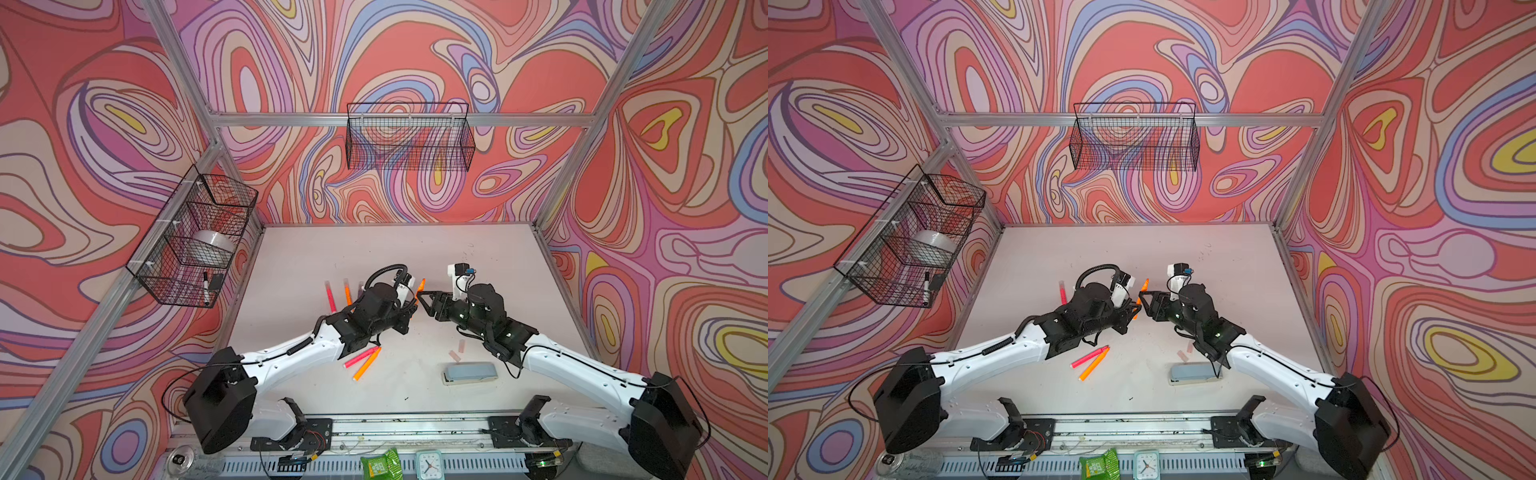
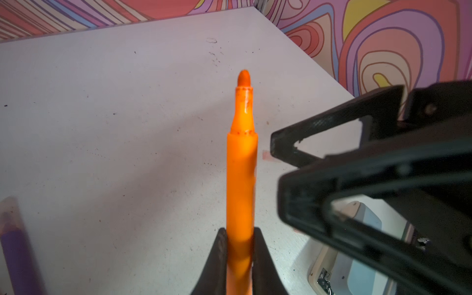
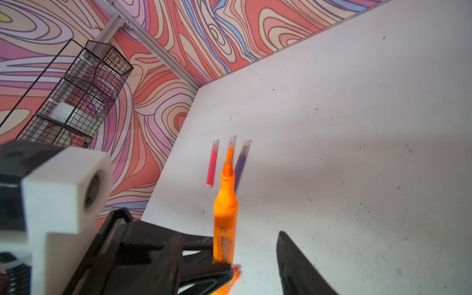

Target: Insert the pens into the pen caps

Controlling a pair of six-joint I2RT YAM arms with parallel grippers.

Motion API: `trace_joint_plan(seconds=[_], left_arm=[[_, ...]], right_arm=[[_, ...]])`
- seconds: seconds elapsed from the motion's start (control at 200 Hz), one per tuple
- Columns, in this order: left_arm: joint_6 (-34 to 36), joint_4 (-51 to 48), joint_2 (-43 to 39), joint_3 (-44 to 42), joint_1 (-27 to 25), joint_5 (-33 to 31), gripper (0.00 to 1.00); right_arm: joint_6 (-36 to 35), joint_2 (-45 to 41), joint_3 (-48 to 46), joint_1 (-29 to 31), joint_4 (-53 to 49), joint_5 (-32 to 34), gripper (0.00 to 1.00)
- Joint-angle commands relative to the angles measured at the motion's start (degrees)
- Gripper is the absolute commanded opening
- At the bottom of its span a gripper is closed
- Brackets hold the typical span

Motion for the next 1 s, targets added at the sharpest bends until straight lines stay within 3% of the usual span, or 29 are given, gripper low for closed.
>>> trace_joint_plan(seconds=[0.0,0.315,0.791,0.991], left_arm=[[2.6,2.8,-2.4,-1.2,-1.7,0.9,0.05],[2.6,2.7,-1.9,-0.7,-2.6,1.9,0.05],[2.2,1.6,0.9,0.8,-2.7,2.4,0.05],[2.0,1.7,0.6,0.7,-2.7,2.2,0.05]], right_arm=[[0.6,1.5,-0.5,-0.2,2.4,-2.3,0.59],[0.5,2.7,-0.2,-0.2,3.2,-2.5,0.41],[0.2,1.9,-0.3,-0.2,2.9,-2.0,0.41],[0.6,2.5,-0.4,-0.2,3.3,-2.7,0.2]])
